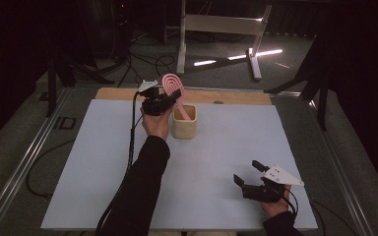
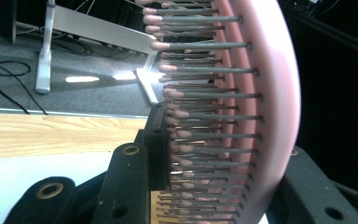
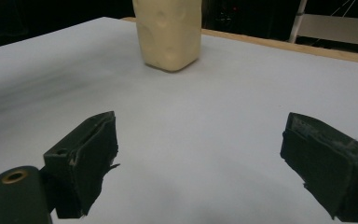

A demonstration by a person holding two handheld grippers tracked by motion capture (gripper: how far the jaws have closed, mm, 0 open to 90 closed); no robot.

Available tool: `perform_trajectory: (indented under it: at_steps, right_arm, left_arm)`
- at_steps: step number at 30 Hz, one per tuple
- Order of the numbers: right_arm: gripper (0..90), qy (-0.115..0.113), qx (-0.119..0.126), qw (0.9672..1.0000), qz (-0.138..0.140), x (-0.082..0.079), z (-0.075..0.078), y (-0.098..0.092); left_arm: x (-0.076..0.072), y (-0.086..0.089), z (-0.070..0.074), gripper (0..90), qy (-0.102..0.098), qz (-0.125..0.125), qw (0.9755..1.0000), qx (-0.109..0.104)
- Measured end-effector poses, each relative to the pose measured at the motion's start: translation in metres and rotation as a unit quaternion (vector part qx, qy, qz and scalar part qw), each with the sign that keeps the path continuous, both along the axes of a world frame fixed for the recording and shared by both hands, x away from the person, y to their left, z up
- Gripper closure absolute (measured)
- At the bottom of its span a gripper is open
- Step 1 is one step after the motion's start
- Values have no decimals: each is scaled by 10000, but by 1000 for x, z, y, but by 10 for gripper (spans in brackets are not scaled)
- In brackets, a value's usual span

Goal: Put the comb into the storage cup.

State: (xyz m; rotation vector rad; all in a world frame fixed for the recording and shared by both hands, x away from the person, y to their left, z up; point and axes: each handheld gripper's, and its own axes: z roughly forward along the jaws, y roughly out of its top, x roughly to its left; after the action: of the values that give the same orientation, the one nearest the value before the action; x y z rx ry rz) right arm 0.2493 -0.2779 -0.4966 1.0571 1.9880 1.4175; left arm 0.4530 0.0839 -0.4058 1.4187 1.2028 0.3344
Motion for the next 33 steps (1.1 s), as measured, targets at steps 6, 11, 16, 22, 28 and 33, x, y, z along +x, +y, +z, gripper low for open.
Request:
perform_trajectory:
  at_steps: [6,11,16,22,28,33]
  right_arm:
    - [108,2,-3,10000,2,0,0,0]
    - [108,1,2,10000,4,0,0,0]
    - [108,-2,-2,10000,2,0,0,0]
    - [108,2,1,10000,5,0,0,0]
    - [108,1,-12,10000,-1,0,0,0]
    - [108,-2,-8,10000,4,0,0,0]
  left_arm:
    - [0,-1,-2,648,25,13,10000,16]
    - [0,-2,-4,648,46,25,10000,33]
    - [0,-1,-7,647,67,45,10000,4]
    - [0,-1,-10,647,98,63,9999,-28]
    - [0,-3,-13,647,118,52,9999,45]
    - [0,-5,-15,646,133,44,9999,92]
